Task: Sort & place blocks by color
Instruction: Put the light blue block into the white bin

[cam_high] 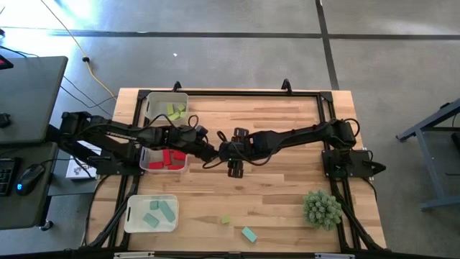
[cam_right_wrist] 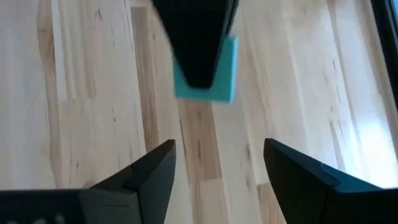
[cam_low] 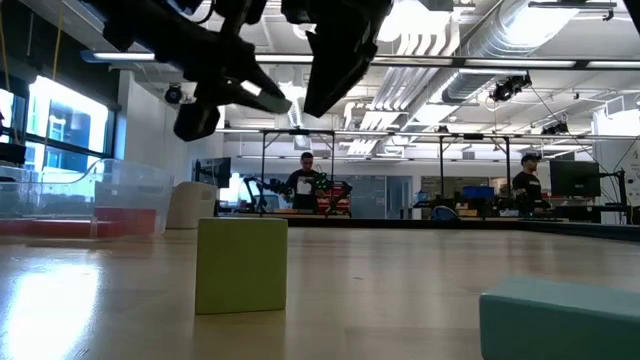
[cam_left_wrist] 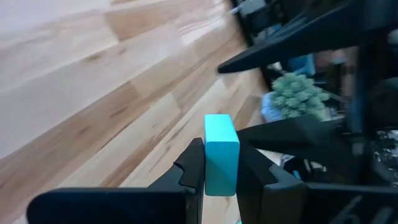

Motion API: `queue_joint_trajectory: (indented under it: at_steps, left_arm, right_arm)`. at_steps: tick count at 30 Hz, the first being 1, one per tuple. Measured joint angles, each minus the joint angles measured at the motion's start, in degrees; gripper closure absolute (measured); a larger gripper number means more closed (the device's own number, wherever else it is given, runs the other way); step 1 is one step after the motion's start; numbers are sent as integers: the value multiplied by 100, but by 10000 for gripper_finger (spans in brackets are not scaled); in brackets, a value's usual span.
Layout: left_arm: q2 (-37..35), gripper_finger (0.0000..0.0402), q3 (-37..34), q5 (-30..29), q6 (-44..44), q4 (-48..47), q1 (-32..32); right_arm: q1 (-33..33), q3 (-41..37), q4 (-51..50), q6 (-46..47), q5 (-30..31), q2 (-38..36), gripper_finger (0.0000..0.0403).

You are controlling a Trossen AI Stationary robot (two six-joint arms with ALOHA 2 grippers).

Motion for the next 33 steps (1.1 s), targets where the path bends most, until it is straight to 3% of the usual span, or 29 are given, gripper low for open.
queue_joint_trajectory:
  at_steps: [14,20,29,33]
  left_arm:
    - [-1262,367,9,-649,195,-1792,-857]
    - [-1636,367,340,-968,-317,-3299,-1677]
    - [-1686,367,1236,-847,-963,-5523,-3057]
    - [-1666,366,1248,-682,-1635,-6099,-3861]
  right_arm:
    - [63,0,-142,543,-183,-2,170]
    - [65,0,-137,729,-183,-2,170]
    - [52,0,31,1532,-158,-2,169]
    - [50,-1,256,2249,-603,-2,169]
